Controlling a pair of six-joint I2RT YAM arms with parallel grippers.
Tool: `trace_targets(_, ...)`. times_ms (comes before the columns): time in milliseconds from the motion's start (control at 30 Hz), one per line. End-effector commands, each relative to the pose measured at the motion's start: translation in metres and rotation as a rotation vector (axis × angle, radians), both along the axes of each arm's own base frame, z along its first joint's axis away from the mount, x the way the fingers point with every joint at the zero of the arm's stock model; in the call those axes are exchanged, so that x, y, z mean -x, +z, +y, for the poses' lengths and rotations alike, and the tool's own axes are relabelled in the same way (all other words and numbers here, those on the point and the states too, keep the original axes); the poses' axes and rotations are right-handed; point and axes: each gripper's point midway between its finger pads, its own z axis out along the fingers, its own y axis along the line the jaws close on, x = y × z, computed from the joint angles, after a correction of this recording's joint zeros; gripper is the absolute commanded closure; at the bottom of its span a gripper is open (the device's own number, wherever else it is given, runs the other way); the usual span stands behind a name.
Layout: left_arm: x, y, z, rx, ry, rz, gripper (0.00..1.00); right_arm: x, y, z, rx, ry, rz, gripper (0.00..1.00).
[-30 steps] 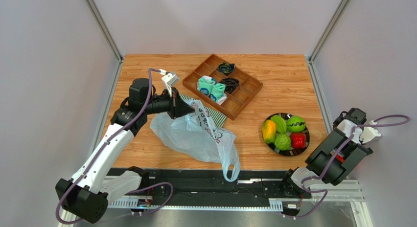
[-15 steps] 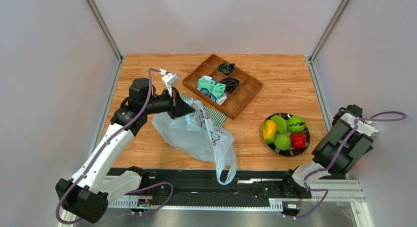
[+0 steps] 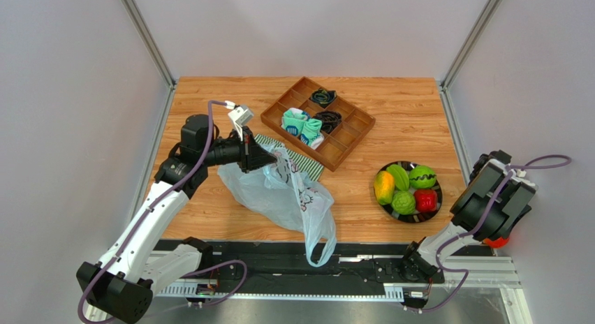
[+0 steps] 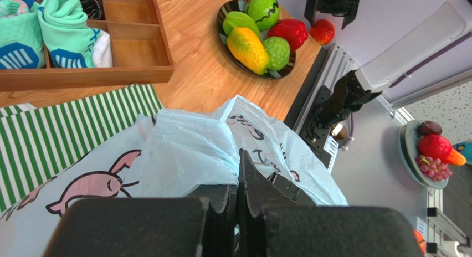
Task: Place the fruits into the plastic bag
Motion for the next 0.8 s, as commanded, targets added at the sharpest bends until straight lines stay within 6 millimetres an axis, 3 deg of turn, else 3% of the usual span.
trace_targets(0,0.004,0.009,0.0,0.021,-0.017,-0.036,1.0,-0.008,-0.015,-0.024,-0.053,0.066,0.054,0.11)
trace_targets(367,0.006,0.008,0.002,0.016,-0.01,-0.041,1.0,0.003,-0.021,-0.027,-0.037,0.084,0.139,0.16)
trace_targets(433,0.004,0.009,0.004,0.009,0.001,-0.051,1.0,0.005,-0.024,-0.026,-0.049,0.088,0.155,0.26)
trace_targets(500,0.004,0.009,0.004,0.009,0.002,-0.054,1.0,0.004,-0.022,-0.025,-0.046,0.094,0.164,0.42)
trace_targets(533,0.005,0.009,0.003,0.012,-0.002,-0.049,1.0,0.004,-0.02,-0.025,-0.034,0.087,0.159,0.44)
trace_targets(600,0.006,0.009,0.002,0.018,-0.01,-0.048,1.0,-0.001,-0.014,-0.023,-0.011,0.091,0.134,0.44)
trace_targets(767,0.009,0.01,-0.001,0.043,-0.031,-0.035,1.0,-0.043,0.041,-0.012,0.14,0.189,-0.075,0.33)
